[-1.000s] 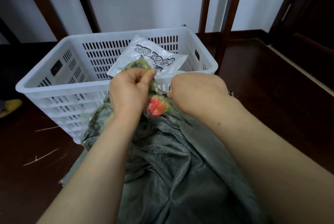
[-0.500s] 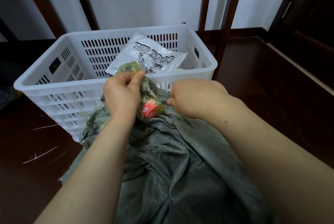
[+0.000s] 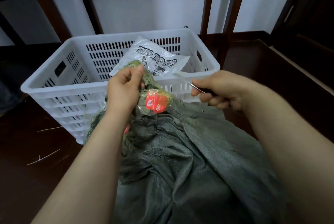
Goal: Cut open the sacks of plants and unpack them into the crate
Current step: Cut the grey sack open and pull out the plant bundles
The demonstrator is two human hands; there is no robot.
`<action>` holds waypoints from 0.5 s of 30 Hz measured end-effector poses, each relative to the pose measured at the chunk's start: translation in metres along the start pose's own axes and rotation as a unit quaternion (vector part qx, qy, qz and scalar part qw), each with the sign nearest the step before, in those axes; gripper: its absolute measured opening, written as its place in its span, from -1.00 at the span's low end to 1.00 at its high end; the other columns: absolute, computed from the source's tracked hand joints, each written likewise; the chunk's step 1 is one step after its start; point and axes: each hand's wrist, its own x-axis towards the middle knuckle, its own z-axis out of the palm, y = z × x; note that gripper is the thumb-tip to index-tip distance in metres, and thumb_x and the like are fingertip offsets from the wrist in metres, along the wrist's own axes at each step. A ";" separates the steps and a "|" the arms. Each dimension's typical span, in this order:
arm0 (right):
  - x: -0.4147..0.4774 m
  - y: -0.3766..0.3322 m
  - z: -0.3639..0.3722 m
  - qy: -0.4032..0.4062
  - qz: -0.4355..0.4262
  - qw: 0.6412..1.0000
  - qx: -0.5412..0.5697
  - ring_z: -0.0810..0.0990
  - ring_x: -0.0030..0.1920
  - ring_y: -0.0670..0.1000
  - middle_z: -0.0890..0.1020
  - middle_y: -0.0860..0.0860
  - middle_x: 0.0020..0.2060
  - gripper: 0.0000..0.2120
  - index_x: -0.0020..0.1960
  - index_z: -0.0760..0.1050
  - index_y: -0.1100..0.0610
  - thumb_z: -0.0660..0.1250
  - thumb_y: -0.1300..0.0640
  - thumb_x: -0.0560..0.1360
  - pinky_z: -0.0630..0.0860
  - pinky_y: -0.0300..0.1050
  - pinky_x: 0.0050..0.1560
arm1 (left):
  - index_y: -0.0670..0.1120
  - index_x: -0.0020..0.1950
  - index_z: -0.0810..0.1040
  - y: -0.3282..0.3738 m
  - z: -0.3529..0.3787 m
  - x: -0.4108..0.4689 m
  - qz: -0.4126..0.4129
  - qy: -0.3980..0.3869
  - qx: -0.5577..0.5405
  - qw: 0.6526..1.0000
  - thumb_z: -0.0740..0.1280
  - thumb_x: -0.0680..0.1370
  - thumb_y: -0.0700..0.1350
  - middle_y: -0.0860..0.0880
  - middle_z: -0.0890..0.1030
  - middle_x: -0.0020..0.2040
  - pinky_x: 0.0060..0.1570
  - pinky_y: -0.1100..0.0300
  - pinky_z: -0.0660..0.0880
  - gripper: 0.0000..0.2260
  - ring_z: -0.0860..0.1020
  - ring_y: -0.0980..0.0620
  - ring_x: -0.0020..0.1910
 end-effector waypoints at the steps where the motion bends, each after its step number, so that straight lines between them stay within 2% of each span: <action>1: 0.006 0.006 0.006 0.007 0.003 0.996 0.086 0.13 -0.67 -0.16 0.41 -0.04 -0.58 -0.62 -0.17 0.48 0.18 0.20 -0.13 0.57 0.01 -0.39 -0.66 | -0.08 -0.32 0.50 0.005 0.002 -0.001 -0.014 -0.016 -0.038 0.999 0.31 0.56 0.00 -0.01 0.53 -0.40 -0.29 0.17 0.46 -0.71 0.47 0.13 -0.44; 2: 0.010 0.010 0.013 0.004 -0.001 0.988 0.152 0.13 -0.68 -0.17 0.47 -0.02 -0.54 -0.58 -0.17 0.47 0.19 0.23 -0.18 0.54 0.00 -0.39 -0.67 | -0.05 -0.28 0.52 0.010 0.005 -0.003 -0.033 -0.035 -0.084 0.995 0.32 0.56 -0.02 -0.01 0.59 -0.37 -0.20 0.11 0.55 -0.77 0.55 0.07 -0.35; 4: 0.015 0.015 0.029 -0.038 -0.011 0.973 0.226 0.11 -0.69 -0.19 0.59 0.02 -0.49 -0.56 -0.18 0.45 0.19 0.28 -0.22 0.47 0.01 -0.40 -0.69 | -0.03 -0.17 0.53 0.017 0.012 -0.007 -0.056 -0.075 -0.141 0.986 0.33 0.55 -0.05 0.01 0.63 -0.36 -0.19 0.06 0.58 -0.88 0.59 0.01 -0.33; 6: 0.016 0.015 0.041 -0.099 -0.017 0.957 0.271 0.10 -0.70 -0.18 0.55 -0.02 -0.55 -0.63 -0.20 0.44 0.13 0.29 -0.20 0.46 0.00 -0.40 -0.71 | -0.03 -0.10 0.54 0.017 0.016 -0.010 -0.040 -0.096 -0.129 0.986 0.32 0.55 -0.06 0.03 0.62 -0.38 -0.29 0.15 0.56 -0.92 0.56 0.07 -0.39; 8: 0.018 0.013 0.046 -0.115 -0.031 0.944 0.307 0.11 -0.71 -0.17 0.43 -0.08 -0.62 -0.72 -0.18 0.46 0.12 0.35 -0.11 0.46 0.01 -0.39 -0.72 | -0.04 -0.12 0.55 0.017 0.016 -0.012 -0.020 -0.091 -0.107 0.990 0.32 0.56 -0.06 0.05 0.60 -0.41 -0.37 0.22 0.50 -0.91 0.53 0.12 -0.44; 10: 0.022 0.012 0.047 -0.080 -0.053 0.943 0.318 0.11 -0.71 -0.17 0.39 -0.08 -0.63 -0.76 -0.12 0.51 0.17 0.43 0.00 0.40 0.03 -0.38 -0.73 | -0.08 -0.16 0.53 0.018 0.016 -0.012 -0.016 -0.075 -0.082 0.994 0.32 0.55 -0.01 0.07 0.60 -0.44 -0.39 0.29 0.46 -0.83 0.51 0.17 -0.47; 12: 0.028 0.013 0.049 -0.013 -0.068 0.936 0.346 0.11 -0.70 -0.18 0.37 -0.04 -0.59 -0.76 -0.19 0.48 0.20 0.48 0.08 0.36 0.03 -0.37 -0.71 | -0.14 -0.14 0.55 0.022 0.017 -0.013 -0.017 -0.073 -0.047 0.996 0.34 0.47 0.12 0.07 0.63 -0.42 -0.32 0.26 0.46 -0.70 0.53 0.13 -0.43; 14: 0.033 0.013 0.049 0.036 -0.076 0.916 0.392 0.12 -0.70 -0.17 0.35 -0.02 -0.55 -0.76 -0.22 0.44 0.19 0.48 0.12 0.39 0.04 -0.36 -0.70 | -0.15 0.04 0.55 0.026 0.021 -0.016 -0.020 -0.098 -0.039 0.994 0.43 0.32 0.19 0.06 0.63 -0.36 -0.22 0.17 0.47 -0.52 0.55 0.12 -0.37; 15: 0.034 0.013 0.048 0.052 -0.082 0.904 0.416 0.12 -0.70 -0.16 0.34 -0.01 -0.55 -0.79 -0.21 0.45 0.19 0.47 0.13 0.41 0.04 -0.36 -0.70 | -0.14 0.22 0.48 0.027 0.024 -0.017 -0.025 -0.110 -0.027 0.993 0.49 0.27 0.18 0.07 0.64 -0.30 -0.16 0.16 0.49 -0.36 0.58 0.17 -0.31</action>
